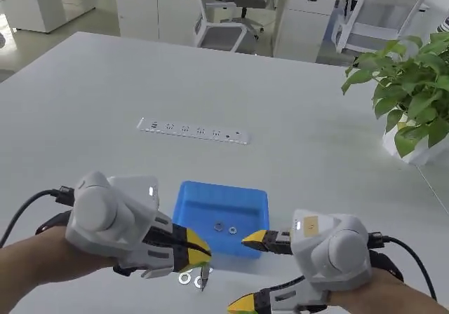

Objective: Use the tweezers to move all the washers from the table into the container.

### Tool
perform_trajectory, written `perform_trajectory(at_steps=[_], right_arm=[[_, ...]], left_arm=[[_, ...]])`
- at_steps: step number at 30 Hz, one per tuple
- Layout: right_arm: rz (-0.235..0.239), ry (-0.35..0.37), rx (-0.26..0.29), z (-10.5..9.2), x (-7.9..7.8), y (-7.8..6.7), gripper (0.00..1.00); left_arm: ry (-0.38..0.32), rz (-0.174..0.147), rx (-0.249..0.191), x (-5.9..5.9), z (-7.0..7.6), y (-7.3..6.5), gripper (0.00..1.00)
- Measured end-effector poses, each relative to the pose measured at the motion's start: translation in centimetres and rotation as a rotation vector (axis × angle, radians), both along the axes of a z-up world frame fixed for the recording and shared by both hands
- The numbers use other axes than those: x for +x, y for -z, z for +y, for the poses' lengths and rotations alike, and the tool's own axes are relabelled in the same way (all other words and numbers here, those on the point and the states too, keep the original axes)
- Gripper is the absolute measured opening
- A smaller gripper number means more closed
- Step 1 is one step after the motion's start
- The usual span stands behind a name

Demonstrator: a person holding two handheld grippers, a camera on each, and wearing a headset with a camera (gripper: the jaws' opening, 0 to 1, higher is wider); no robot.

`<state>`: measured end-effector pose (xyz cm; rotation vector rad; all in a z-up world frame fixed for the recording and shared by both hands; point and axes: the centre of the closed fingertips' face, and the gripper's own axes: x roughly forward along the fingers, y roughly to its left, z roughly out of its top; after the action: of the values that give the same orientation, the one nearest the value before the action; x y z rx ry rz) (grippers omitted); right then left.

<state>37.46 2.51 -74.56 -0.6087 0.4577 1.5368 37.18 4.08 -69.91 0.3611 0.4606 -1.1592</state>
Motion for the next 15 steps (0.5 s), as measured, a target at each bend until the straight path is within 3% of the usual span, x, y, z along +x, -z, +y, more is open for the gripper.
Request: perform_trajectory(at_steps=[8, 15], right_arm=[[0.009, -0.079, -0.020, 1.8, -0.2, 0.9, 0.37], [0.019, -0.138, -0.025, 3.1, -0.4, 1.5, 0.27]], left_arm=[[0.008, 0.008, 0.005, 0.1, 0.2, 0.0, 0.05], [0.007, 0.013, 0.001, 0.1, 0.2, 0.0, 0.05]])
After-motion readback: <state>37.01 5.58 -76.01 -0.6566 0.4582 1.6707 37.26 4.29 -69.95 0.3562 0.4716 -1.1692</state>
